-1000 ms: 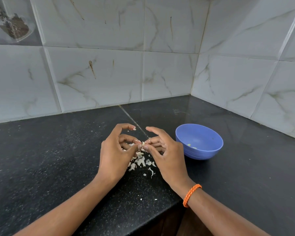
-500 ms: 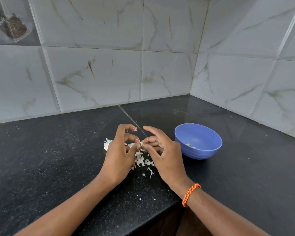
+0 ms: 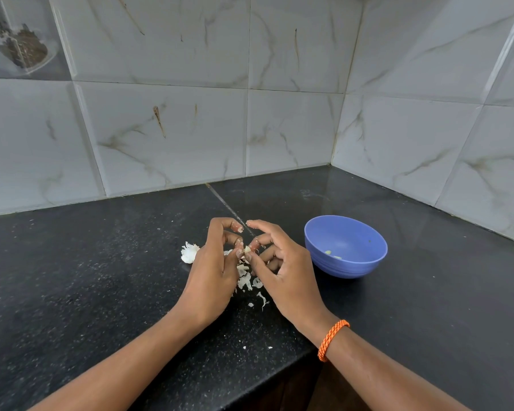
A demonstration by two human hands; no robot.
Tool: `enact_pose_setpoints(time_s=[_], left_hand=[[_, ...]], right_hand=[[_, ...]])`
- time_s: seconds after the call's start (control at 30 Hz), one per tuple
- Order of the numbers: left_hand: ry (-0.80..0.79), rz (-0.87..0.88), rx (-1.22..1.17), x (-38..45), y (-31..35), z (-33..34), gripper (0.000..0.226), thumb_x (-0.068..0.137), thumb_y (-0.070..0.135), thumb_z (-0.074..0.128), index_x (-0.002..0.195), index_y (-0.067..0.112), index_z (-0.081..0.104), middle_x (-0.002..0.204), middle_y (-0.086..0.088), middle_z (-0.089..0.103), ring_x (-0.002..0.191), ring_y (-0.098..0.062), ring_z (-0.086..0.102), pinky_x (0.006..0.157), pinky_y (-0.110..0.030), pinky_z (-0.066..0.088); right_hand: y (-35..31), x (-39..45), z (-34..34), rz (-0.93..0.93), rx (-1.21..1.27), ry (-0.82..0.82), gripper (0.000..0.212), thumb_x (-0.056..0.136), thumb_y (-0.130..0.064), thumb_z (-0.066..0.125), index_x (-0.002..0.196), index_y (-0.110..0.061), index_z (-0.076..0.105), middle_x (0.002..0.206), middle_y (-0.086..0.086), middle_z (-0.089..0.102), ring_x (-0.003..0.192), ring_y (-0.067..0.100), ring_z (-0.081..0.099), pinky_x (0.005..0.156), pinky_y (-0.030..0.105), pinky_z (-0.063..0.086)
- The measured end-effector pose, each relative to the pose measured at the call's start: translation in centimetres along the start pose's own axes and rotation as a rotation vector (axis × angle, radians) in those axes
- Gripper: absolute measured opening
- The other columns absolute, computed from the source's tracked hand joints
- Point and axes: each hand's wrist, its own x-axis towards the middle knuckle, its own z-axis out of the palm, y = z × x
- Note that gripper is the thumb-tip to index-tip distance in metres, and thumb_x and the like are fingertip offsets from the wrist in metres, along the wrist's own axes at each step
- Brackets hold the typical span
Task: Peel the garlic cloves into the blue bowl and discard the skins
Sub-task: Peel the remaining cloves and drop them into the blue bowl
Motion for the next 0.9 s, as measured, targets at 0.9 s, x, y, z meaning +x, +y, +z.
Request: enact_pose_setpoints(time_s=[0.9], left_hand=[[0.201,-0.075,0.056,-0.1,1.2,-1.0,0.016,0.095,0.027,0.083,0.082,0.030,0.075,0.071,0.009,0.074,0.057,-0.014,0.071,0.060,-0.038,0.056]], right_hand=[[0.4,0.5,-0.6,0.220,0.358,-0.008,0.025,0.106,-0.001,0.060,0.115,-0.013,0.080,0.098,-0.001,0.077,0.085,0.020,0.071,0.076,0.035,0.064]])
